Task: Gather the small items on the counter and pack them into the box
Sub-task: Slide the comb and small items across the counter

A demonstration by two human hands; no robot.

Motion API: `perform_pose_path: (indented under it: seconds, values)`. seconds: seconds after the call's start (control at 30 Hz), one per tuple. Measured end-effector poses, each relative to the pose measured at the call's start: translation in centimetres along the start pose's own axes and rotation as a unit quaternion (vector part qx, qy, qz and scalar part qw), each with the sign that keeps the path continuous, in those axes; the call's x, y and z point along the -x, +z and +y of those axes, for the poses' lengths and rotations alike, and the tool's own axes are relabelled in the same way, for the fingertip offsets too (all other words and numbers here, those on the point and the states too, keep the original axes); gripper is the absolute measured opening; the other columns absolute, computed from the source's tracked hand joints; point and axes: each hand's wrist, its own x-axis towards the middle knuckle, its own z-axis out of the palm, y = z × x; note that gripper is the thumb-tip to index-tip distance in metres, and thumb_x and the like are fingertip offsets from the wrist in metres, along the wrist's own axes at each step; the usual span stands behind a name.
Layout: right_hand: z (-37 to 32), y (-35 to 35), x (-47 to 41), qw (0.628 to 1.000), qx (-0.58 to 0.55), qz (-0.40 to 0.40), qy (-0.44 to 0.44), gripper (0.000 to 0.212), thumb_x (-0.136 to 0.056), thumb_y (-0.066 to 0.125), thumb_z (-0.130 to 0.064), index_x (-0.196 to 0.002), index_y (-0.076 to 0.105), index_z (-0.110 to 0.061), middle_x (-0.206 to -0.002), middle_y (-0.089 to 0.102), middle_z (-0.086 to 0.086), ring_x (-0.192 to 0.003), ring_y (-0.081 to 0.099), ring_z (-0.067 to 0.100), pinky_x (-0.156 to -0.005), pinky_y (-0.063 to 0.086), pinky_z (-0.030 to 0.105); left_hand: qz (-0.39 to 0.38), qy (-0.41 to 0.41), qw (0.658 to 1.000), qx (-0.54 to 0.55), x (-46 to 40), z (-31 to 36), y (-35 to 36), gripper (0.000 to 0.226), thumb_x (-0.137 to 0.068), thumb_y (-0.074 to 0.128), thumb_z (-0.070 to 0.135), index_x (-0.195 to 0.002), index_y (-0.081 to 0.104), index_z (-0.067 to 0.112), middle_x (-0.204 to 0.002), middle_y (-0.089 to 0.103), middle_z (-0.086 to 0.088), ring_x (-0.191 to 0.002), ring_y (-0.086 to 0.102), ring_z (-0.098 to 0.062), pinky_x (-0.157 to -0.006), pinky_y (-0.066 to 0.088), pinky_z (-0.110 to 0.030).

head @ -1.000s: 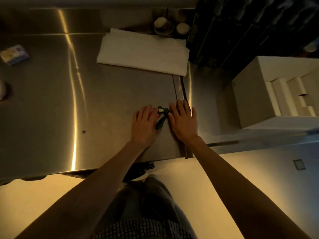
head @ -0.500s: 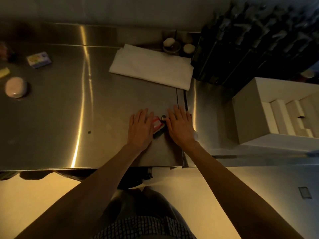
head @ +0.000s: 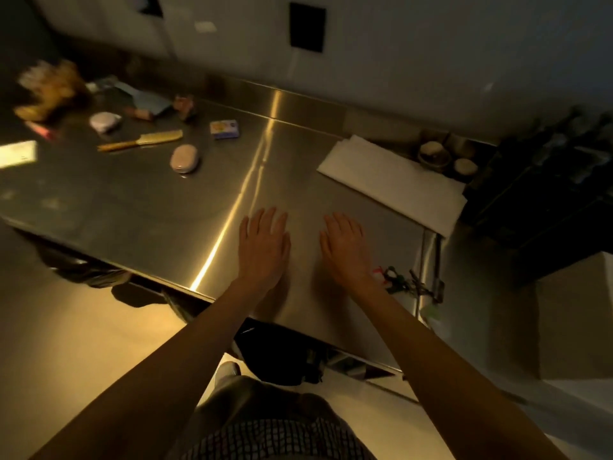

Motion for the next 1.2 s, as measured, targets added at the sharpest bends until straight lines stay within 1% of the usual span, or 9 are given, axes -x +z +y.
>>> perform_pose_path:
  seconds: [0.1,0.33,0.47,0.6,0.73,0.83,1.0,1.1,1.2]
  values:
    - [-2.7,2.1,-1.1,0.999,-0.023,-0.014,-0.021,0.048,-0.093,0.032,-0.034,-0.117,0.063,-0.005,-0.117,0.063,0.018,-0.110,0.059,0.034,-0.095,0.043,0.046,0.007,-0.037,0.999,-0.015,0.9,-3.9,-1.2,0.043,-0.093,0.038,0.029,-0.128,0.056,0.012,-0.134,0.054,-0.014,-0.126,0.047,-0.035,-0.105,0.032,-0.052]
    - [-9.3,6.7,-3.8,0.998,-0.030,0.007,-0.049,0.038,-0.092,0.039,-0.029,-0.110,0.065,-0.007,-0.108,0.066,0.014,-0.101,0.062,0.032,-0.087,0.048,0.043,-0.026,-0.094,0.995,-0.020,1.3,-12.9,-2.7,0.042,-0.096,0.038,0.031,-0.127,0.056,0.010,-0.133,0.054,-0.015,-0.127,0.045,-0.036,-0.102,0.035,-0.055]
    - [-12.9,9.7,-5.5,0.999,-0.030,-0.002,-0.032,0.037,-0.094,0.039,-0.030,-0.113,0.065,-0.010,-0.112,0.065,0.011,-0.105,0.060,0.030,-0.091,0.046,0.042,-0.042,-0.102,0.994,-0.017,0.2,-17.9,-2.8,0.038,-0.095,0.052,0.028,-0.129,0.056,0.012,-0.135,0.054,-0.013,-0.128,0.044,-0.035,-0.105,0.034,-0.053]
    - [-16.7,12.2,-7.6,1.000,-0.021,0.008,-0.010,0.039,-0.093,0.038,-0.030,-0.112,0.065,-0.010,-0.111,0.066,0.011,-0.104,0.060,0.029,-0.091,0.043,0.040,-0.056,-0.096,0.994,-0.015,-1.8,-23.2,-3.0,0.038,-0.096,0.049,0.027,-0.130,0.056,0.011,-0.134,0.054,-0.013,-0.127,0.044,-0.035,-0.106,0.032,-0.051]
    - [-20.1,14.0,-10.2,1.000,-0.001,-0.017,0.016,0.044,-0.093,0.034,-0.032,-0.114,0.065,-0.009,-0.114,0.066,0.011,-0.105,0.060,0.029,-0.092,0.041,0.037,-0.081,-0.097,0.992,-0.003,-4.0,-27.6,-3.2,0.041,-0.099,0.043,0.032,-0.133,0.054,0.012,-0.136,0.052,-0.012,-0.129,0.042,-0.032,-0.109,0.031,-0.051]
    - [-22.0,14.5,-11.7,0.999,0.006,-0.031,0.016,0.048,-0.095,0.030,-0.033,-0.116,0.064,-0.008,-0.115,0.066,0.011,-0.107,0.060,0.028,-0.093,0.044,0.039,-0.087,-0.083,0.993,-0.001,-5.6,-30.0,-3.2,0.042,-0.100,0.038,0.034,-0.132,0.054,0.012,-0.135,0.053,-0.012,-0.128,0.043,-0.032,-0.108,0.032,-0.050]
    - [-23.6,15.0,-14.2,0.998,0.015,-0.053,0.038,0.052,-0.094,0.025,-0.036,-0.120,0.062,-0.010,-0.118,0.063,0.010,-0.110,0.057,0.026,-0.094,0.043,0.039,-0.096,-0.073,0.993,0.010,-8.0,-32.2,-3.4,0.041,-0.098,0.043,0.031,-0.132,0.053,0.011,-0.135,0.053,-0.014,-0.128,0.044,-0.033,-0.109,0.032,-0.049]
    - [-23.9,15.3,-15.8,0.997,0.023,-0.064,0.029,0.049,-0.094,0.029,-0.035,-0.120,0.062,-0.009,-0.120,0.063,0.011,-0.112,0.057,0.027,-0.095,0.043,0.039,-0.088,-0.061,0.994,0.007,-9.6,-33.1,-3.6,0.040,-0.098,0.045,0.029,-0.133,0.053,0.010,-0.134,0.053,-0.015,-0.127,0.044,-0.034,-0.109,0.029,-0.047]
    - [-23.6,15.8,-17.4,0.996,0.011,-0.087,0.009,0.043,-0.097,0.036,-0.032,-0.128,0.056,-0.009,-0.129,0.057,0.011,-0.121,0.050,0.026,-0.102,0.037,0.039,-0.062,-0.064,0.996,-0.006,-10.9,-34.0,-4.0,0.037,-0.099,0.041,0.030,-0.129,0.054,0.011,-0.130,0.055,-0.014,-0.125,0.045,-0.032,-0.107,0.030,-0.045]
